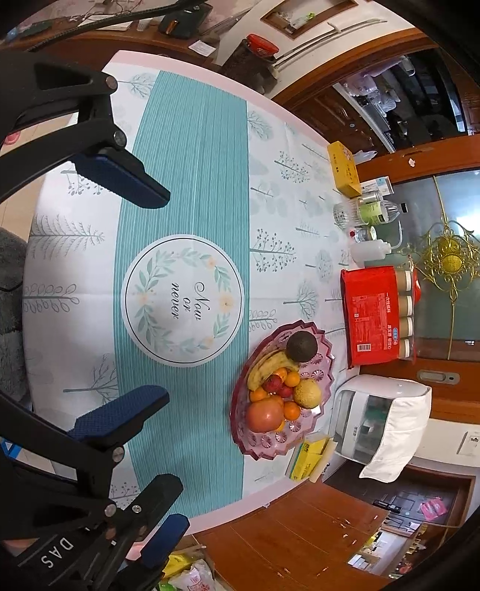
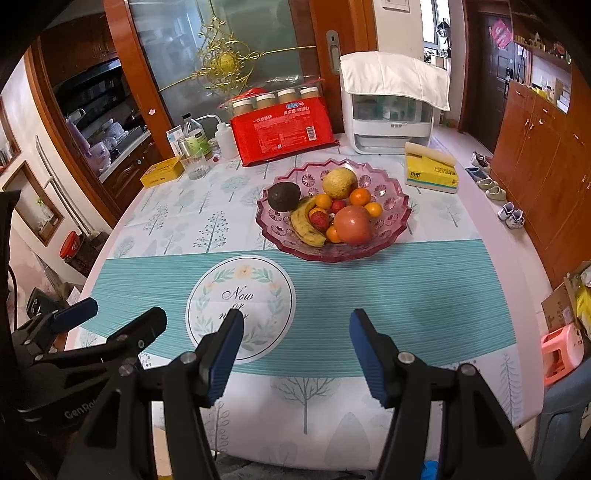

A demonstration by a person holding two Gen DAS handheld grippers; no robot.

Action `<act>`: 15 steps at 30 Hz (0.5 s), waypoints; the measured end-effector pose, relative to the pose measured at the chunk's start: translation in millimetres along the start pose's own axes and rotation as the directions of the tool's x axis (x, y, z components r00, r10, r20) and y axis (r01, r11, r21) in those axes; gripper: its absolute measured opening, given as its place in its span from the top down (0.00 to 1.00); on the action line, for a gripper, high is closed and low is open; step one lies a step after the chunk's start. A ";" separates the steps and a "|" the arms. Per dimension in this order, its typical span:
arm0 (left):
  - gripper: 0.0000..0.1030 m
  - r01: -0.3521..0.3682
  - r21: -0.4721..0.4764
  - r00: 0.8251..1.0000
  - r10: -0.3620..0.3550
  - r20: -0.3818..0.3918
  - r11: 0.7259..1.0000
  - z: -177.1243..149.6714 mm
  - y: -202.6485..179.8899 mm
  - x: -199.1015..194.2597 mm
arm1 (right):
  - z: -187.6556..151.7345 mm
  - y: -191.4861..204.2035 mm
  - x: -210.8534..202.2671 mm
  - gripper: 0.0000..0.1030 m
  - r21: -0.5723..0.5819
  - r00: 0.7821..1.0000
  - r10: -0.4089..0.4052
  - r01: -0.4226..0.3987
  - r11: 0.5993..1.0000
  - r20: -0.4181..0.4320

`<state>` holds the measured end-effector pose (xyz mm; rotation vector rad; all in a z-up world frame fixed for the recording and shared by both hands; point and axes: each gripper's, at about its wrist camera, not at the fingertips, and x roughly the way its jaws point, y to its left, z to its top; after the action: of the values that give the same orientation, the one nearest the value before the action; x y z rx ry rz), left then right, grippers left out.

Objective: Organize fruits

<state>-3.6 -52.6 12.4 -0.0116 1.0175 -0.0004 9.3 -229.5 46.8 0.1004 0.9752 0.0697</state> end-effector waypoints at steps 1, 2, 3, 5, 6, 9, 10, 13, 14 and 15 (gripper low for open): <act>0.07 -0.001 0.001 1.000 0.001 0.001 1.000 0.2 0.1 0.0 | -1.0 -0.1 -0.1 0.42 0.001 1.000 0.001 -0.001 1.000 0.000; 0.07 -0.001 0.001 1.000 0.001 0.001 1.000 -0.1 0.0 -0.1 | -0.5 0.0 -0.4 0.42 -0.001 1.000 -0.001 0.001 1.000 0.001; 0.07 0.000 0.001 1.000 0.000 0.002 1.000 -0.1 0.4 -0.1 | -0.5 -0.2 -0.5 0.41 0.000 1.000 0.000 0.000 1.000 0.001; 0.07 -0.001 0.002 1.000 0.001 0.001 1.000 0.3 0.5 0.0 | -1.7 0.6 -0.6 0.41 0.001 1.000 0.002 -0.002 1.000 0.002; 0.07 -0.001 0.002 1.000 0.001 0.000 1.000 0.2 0.4 0.0 | -1.8 0.5 -0.4 0.41 0.001 1.000 0.002 -0.002 1.000 0.001; 0.07 0.002 0.001 1.000 -0.002 0.000 1.000 -0.2 -0.1 -0.2 | -2.1 0.8 -0.6 0.41 0.005 1.000 0.003 -0.003 1.000 0.001; 0.07 0.001 0.000 1.000 -0.001 0.000 1.000 0.2 0.0 -0.1 | -1.6 0.5 -0.5 0.41 0.002 1.000 0.002 -0.002 1.000 0.002; 0.07 0.000 -0.001 1.000 0.000 0.000 1.000 0.2 -0.3 0.0 | -1.4 0.1 -0.2 0.41 0.001 1.000 0.002 -0.002 1.000 0.002; 0.07 0.000 -0.001 1.000 0.000 0.000 1.000 0.3 -0.4 0.0 | -1.1 -0.2 -0.2 0.41 0.002 1.000 0.003 -0.003 1.000 0.001; 0.07 0.000 -0.001 1.000 0.000 -0.001 1.000 -0.2 -0.7 0.0 | -1.1 -0.3 -0.2 0.41 0.002 1.000 0.003 -0.003 1.000 0.001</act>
<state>-3.8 -53.3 12.3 -0.0125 1.0186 -0.0002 8.3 -229.7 46.3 0.1039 0.9737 0.0712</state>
